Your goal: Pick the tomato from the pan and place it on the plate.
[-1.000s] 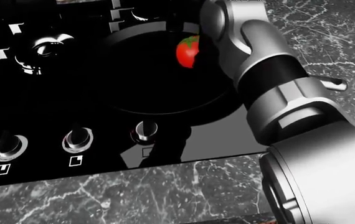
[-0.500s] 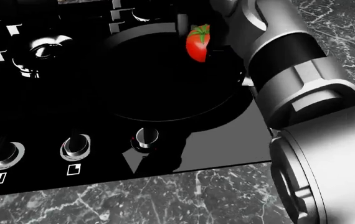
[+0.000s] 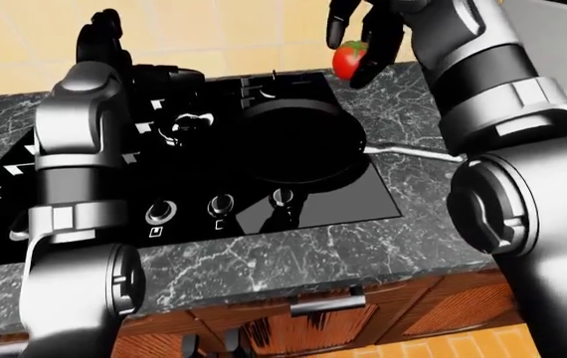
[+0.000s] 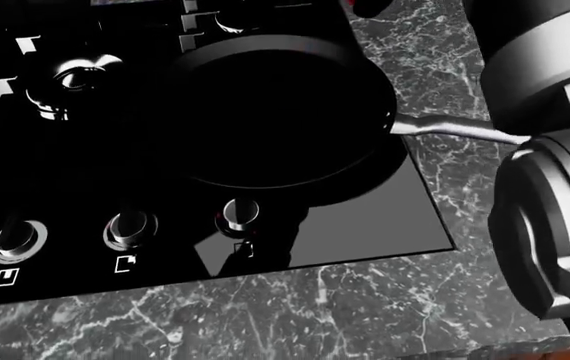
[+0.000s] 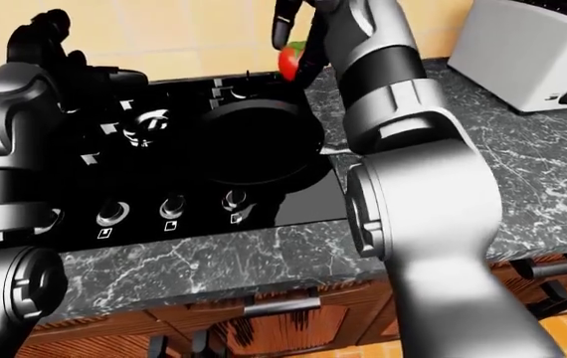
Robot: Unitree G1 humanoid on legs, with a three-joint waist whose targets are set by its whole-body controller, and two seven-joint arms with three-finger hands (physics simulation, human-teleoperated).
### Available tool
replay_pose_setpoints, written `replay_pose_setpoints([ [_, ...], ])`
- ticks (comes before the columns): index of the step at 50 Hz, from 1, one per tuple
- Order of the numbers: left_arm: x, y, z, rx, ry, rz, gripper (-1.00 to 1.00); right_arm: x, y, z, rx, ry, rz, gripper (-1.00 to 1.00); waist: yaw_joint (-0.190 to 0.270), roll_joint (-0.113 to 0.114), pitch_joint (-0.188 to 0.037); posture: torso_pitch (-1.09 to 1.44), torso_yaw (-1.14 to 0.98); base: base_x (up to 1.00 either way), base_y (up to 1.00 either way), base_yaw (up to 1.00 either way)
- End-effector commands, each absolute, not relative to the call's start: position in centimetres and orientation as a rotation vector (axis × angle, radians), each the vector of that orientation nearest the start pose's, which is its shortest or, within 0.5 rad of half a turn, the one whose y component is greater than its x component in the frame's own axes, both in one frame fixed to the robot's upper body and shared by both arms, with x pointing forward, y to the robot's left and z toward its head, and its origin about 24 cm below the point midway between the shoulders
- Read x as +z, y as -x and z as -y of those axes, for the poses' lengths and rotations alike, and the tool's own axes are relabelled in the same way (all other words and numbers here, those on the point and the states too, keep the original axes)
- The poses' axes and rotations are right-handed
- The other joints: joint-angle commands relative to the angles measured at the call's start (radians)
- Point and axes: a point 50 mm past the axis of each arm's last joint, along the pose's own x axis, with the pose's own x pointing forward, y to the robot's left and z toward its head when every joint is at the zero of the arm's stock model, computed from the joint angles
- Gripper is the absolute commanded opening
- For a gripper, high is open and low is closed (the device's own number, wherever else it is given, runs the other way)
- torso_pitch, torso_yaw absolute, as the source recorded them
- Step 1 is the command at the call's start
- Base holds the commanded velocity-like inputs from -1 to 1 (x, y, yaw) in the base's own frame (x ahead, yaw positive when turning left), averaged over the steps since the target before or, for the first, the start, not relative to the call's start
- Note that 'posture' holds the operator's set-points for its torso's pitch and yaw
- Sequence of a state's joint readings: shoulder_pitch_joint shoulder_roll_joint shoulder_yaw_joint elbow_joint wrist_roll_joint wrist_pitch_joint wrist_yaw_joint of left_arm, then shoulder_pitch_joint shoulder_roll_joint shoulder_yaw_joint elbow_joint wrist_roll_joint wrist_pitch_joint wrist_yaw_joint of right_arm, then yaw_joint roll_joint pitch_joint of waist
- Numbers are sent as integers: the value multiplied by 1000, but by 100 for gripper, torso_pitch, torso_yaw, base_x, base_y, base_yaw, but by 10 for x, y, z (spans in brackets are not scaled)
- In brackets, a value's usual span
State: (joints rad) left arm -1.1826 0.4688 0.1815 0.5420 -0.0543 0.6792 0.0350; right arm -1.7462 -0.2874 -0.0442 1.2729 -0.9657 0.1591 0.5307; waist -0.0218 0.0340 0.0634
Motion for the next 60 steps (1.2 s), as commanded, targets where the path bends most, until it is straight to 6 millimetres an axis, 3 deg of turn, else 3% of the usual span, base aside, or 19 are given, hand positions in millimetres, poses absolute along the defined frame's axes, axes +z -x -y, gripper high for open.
replay_pose_setpoints([
  [1, 314, -386, -230, 246, -139, 122, 100, 398, -403, 112, 190, 1118, 126, -100, 0, 2, -37, 0, 0, 0, 0, 0],
  [8, 315, -386, -230, 246, -142, 121, 100, 415, -397, 132, 155, 774, 166, -100, 4, 0, -38, 0, 0, 0, 0, 0],
  [13, 316, -387, -229, 244, -140, 121, 100, 422, -395, 138, 123, 710, 248, -100, 6, -6, -36, 0, 0, 0, 0, 0],
  [17, 319, -385, -230, 244, -135, 125, 100, 414, -398, 148, 106, 593, 263, -100, 8, -9, -38, 0, 0, 0, 0, 0],
  [28, 323, -385, -224, 235, -134, 130, 100, 392, -405, 170, 75, 524, 247, -100, 13, -17, -43, 0, 0, 0, 0, 0],
  [32, 321, -386, -226, 238, -133, 128, 100, 405, -398, 180, 73, 414, 288, -100, 14, -19, -44, 0, 0, 0, 0, 0],
  [47, 327, -382, -218, 226, -139, 137, 100, 406, -396, 186, 55, 451, 283, -100, 13, -24, -42, 0, 0, 0, 0, 0],
  [48, 327, -382, -217, 225, -140, 139, 100, 406, -396, 185, 59, 451, 282, -100, 13, -20, -66, 0, 0, 0, 5, 0],
  [53, 329, -382, -217, 225, -140, 141, 100, 402, -398, 184, 64, 456, 271, -100, 18, -27, -62, 0, 0, 0, 17, 0],
  [55, 328, -382, -216, 224, -142, 140, 100, 403, -397, 184, 66, 455, 271, -100, 19, -34, -81, 0, 0, 0, 30, 0],
  [56, 328, -382, -216, 224, -142, 139, 100, 404, -397, 184, 66, 456, 270, -100, 23, -33, -86, 0, 0, 0, 30, 0],
  [58, 328, -382, -216, 223, -142, 140, 100, 404, -397, 185, 68, 455, 271, -100, 26, -10, -83, 0, 0, 0, 30, 0],
  [60, 329, -382, -215, 221, -143, 140, 100, 405, -396, 185, 69, 456, 271, -100, 12, 42, -69, 0, 0, 0, 29, 0],
])
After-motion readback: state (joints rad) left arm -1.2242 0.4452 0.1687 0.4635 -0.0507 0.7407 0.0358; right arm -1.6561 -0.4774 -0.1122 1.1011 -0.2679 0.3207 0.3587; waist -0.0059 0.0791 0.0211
